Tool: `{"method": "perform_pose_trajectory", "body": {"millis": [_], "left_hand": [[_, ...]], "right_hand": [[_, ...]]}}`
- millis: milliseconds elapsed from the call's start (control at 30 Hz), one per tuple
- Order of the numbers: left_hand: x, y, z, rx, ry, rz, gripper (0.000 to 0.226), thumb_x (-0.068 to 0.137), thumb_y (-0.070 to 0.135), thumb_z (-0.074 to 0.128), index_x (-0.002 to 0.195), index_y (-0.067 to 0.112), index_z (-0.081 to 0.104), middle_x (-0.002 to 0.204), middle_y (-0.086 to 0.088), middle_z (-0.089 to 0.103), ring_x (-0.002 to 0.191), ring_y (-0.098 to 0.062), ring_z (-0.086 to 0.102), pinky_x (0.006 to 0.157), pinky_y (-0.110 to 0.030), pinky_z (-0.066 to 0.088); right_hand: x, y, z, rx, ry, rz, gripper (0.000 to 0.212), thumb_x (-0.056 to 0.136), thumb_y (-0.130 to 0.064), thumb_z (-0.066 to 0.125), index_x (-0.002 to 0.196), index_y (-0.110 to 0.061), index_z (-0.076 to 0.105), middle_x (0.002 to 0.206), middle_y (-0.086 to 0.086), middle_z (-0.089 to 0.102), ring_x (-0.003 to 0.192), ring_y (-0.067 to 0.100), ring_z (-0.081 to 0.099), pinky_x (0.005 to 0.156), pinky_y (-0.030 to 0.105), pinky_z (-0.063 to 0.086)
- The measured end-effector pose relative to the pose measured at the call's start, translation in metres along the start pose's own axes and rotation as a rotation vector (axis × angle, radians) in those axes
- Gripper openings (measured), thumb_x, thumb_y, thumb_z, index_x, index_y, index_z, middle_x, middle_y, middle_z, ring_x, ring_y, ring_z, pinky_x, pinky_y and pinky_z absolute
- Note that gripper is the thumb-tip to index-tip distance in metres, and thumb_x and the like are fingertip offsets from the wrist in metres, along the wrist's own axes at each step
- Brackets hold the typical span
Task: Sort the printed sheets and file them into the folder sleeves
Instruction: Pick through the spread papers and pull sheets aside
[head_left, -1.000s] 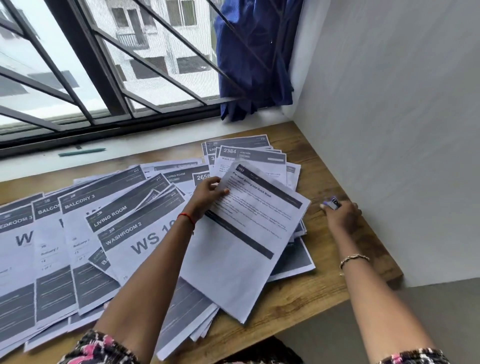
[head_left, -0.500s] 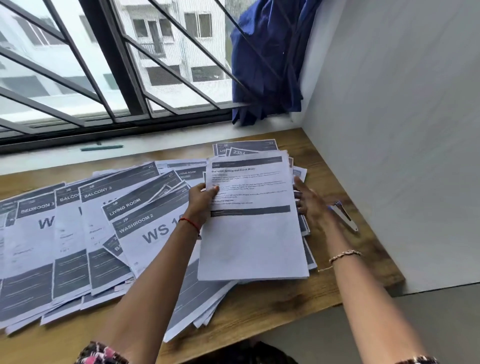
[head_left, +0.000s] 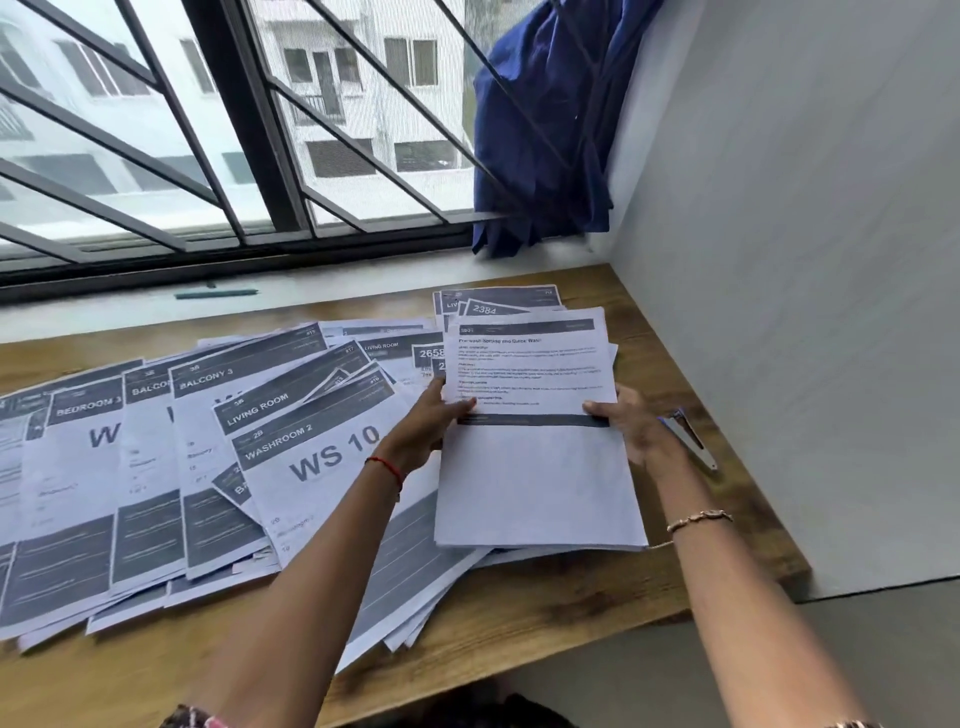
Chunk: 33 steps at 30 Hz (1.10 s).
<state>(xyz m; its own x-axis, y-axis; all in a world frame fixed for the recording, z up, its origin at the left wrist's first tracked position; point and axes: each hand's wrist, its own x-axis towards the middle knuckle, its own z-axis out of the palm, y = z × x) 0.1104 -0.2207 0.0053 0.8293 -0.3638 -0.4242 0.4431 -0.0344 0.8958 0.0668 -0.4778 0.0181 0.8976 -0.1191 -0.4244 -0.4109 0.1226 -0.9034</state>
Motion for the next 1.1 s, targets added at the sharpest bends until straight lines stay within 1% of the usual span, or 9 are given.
{"method": "perform_pose_trajectory", "body": {"millis": [133, 200, 267, 367, 467, 667, 833, 967, 1100], "left_hand": [[0.003, -0.01, 0.011, 0.029, 0.054, 0.108, 0.057, 0.087, -0.013, 0.049, 0.133, 0.017, 0.034, 0.131, -0.012, 0.053, 0.109, -0.021, 0.057, 0.086, -0.024, 0.053], [0.005, -0.015, 0.016, 0.083, 0.098, 0.125, 0.072, 0.08, -0.009, 0.053, 0.142, 0.015, 0.026, 0.139, -0.012, 0.046, 0.122, -0.027, 0.05, 0.102, -0.04, 0.044], [0.006, -0.015, 0.021, 0.17, 0.141, 0.153, 0.084, 0.068, 0.007, 0.054, 0.146, 0.017, 0.023, 0.144, -0.008, 0.042, 0.128, -0.027, 0.045, 0.108, -0.046, 0.038], [0.002, -0.006, 0.033, 0.229, 0.157, 0.211, 0.079, 0.068, 0.017, 0.051, 0.143, 0.02, 0.027, 0.14, -0.006, 0.046, 0.124, -0.024, 0.047, 0.105, -0.042, 0.041], [0.009, -0.007, 0.035, 0.222, 0.165, 0.23, 0.076, 0.071, 0.023, 0.053, 0.143, 0.024, 0.027, 0.14, -0.006, 0.046, 0.124, -0.025, 0.048, 0.104, -0.046, 0.042], [0.037, -0.029, 0.032, 0.202, 0.176, 0.202, 0.079, 0.079, 0.03, 0.056, 0.148, 0.029, 0.019, 0.149, -0.001, 0.036, 0.132, -0.024, 0.04, 0.108, -0.051, 0.036], [0.024, -0.008, 0.062, 0.165, 0.026, 0.191, 0.072, 0.092, 0.022, 0.055, 0.15, 0.024, 0.012, 0.153, -0.003, 0.028, 0.135, -0.026, 0.035, 0.104, -0.055, 0.038], [0.026, -0.002, 0.079, 0.1, -0.157, 0.172, 0.067, 0.095, 0.024, 0.052, 0.149, 0.032, 0.014, 0.15, 0.003, 0.034, 0.13, -0.024, 0.043, 0.083, -0.036, 0.056], [0.033, 0.003, 0.092, 0.113, -0.222, 0.179, 0.045, 0.1, 0.007, 0.037, 0.139, 0.028, 0.037, 0.139, 0.001, 0.047, 0.122, -0.018, 0.049, 0.089, -0.027, 0.051]], "right_hand": [[-0.004, -0.003, 0.003, -0.023, -0.025, -0.009, 0.058, 0.067, -0.005, 0.069, 0.122, 0.0, 0.054, 0.121, 0.015, 0.062, 0.1, 0.028, 0.063, 0.083, 0.035, 0.055], [-0.003, -0.003, 0.007, -0.076, 0.002, -0.024, 0.057, 0.067, 0.002, 0.07, 0.121, 0.001, 0.05, 0.123, 0.018, 0.059, 0.097, 0.027, 0.061, 0.077, 0.029, 0.055], [0.0, -0.002, 0.01, -0.126, 0.046, -0.05, 0.059, 0.068, 0.01, 0.068, 0.123, 0.006, 0.047, 0.125, 0.022, 0.056, 0.095, 0.026, 0.058, 0.068, 0.02, 0.054], [0.0, -0.004, 0.014, -0.239, 0.094, -0.074, 0.052, 0.078, 0.018, 0.058, 0.127, 0.006, 0.044, 0.128, 0.021, 0.054, 0.103, 0.023, 0.052, 0.059, 0.009, 0.049], [0.0, -0.007, 0.011, -0.286, 0.121, -0.077, 0.061, 0.078, 0.016, 0.061, 0.133, 0.002, 0.04, 0.124, 0.013, 0.053, 0.112, 0.024, 0.05, 0.055, 0.004, 0.045], [-0.002, -0.017, -0.012, -0.432, 0.174, -0.038, 0.048, 0.078, 0.007, 0.067, 0.123, 0.007, 0.052, 0.121, 0.016, 0.06, 0.095, 0.023, 0.057, 0.061, 0.019, 0.045], [0.004, -0.016, -0.03, -0.474, 0.268, -0.085, 0.05, 0.08, 0.008, 0.064, 0.128, 0.0, 0.051, 0.12, 0.014, 0.061, 0.105, 0.027, 0.059, 0.082, 0.033, 0.048], [0.009, -0.016, -0.044, -0.505, 0.384, -0.14, 0.043, 0.082, 0.008, 0.06, 0.124, -0.001, 0.057, 0.113, 0.011, 0.063, 0.101, 0.026, 0.06, 0.08, 0.032, 0.049], [0.01, -0.023, -0.073, -0.387, 0.542, -0.173, 0.037, 0.074, 0.016, 0.051, 0.103, 0.001, 0.067, 0.088, 0.008, 0.064, 0.082, 0.019, 0.055, 0.067, 0.026, 0.043]]}}
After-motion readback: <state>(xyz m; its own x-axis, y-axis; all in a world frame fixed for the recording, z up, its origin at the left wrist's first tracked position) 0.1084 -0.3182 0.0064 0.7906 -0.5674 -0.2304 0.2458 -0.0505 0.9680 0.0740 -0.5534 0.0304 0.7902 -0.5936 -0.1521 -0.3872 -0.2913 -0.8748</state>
